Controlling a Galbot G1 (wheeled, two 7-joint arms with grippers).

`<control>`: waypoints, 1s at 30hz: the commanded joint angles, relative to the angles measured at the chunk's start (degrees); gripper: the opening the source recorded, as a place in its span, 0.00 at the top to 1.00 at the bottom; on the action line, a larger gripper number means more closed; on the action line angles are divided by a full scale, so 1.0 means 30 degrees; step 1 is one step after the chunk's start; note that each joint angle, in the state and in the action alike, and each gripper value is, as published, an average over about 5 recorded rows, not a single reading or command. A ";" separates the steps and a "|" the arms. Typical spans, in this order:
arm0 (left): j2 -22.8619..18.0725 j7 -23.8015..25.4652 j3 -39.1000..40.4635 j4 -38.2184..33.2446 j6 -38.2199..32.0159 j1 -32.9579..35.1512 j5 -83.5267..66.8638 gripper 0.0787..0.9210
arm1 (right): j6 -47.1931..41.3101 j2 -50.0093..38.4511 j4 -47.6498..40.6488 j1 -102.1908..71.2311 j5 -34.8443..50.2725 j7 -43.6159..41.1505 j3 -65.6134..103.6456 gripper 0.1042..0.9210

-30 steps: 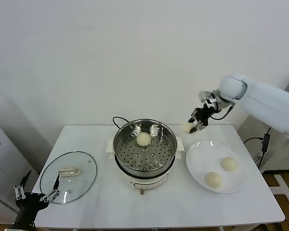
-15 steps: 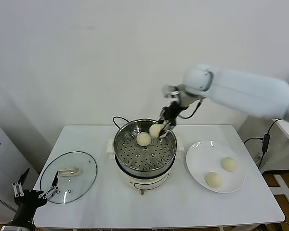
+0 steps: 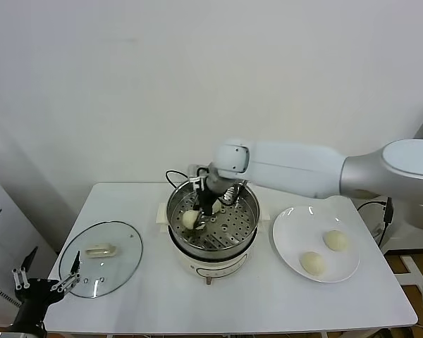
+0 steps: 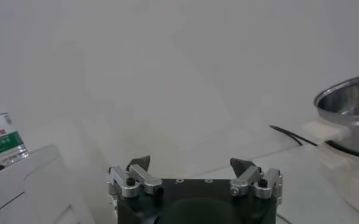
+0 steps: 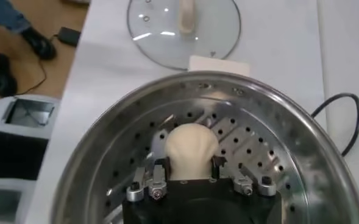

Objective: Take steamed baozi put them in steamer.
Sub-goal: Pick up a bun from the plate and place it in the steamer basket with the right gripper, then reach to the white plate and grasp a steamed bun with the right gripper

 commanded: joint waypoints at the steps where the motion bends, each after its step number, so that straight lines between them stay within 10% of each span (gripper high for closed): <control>1: 0.0008 0.0017 -0.0025 0.0010 0.0011 -0.0005 -0.0072 0.12 | -0.1111 0.1366 -0.0553 -0.1652 0.0185 0.3485 0.0265 0.65; 18: -0.0038 0.0065 0.0261 0.0009 -0.0058 -0.0113 -0.0004 0.12 | -0.0821 -0.2179 0.1336 0.2737 0.0892 -0.0148 0.0499 0.15; 30: 0.0366 0.0207 0.0787 -0.0002 -0.0295 -0.0559 0.0082 0.12 | 0.3131 -0.8725 0.0204 0.4645 -0.6301 -0.8943 0.0557 0.12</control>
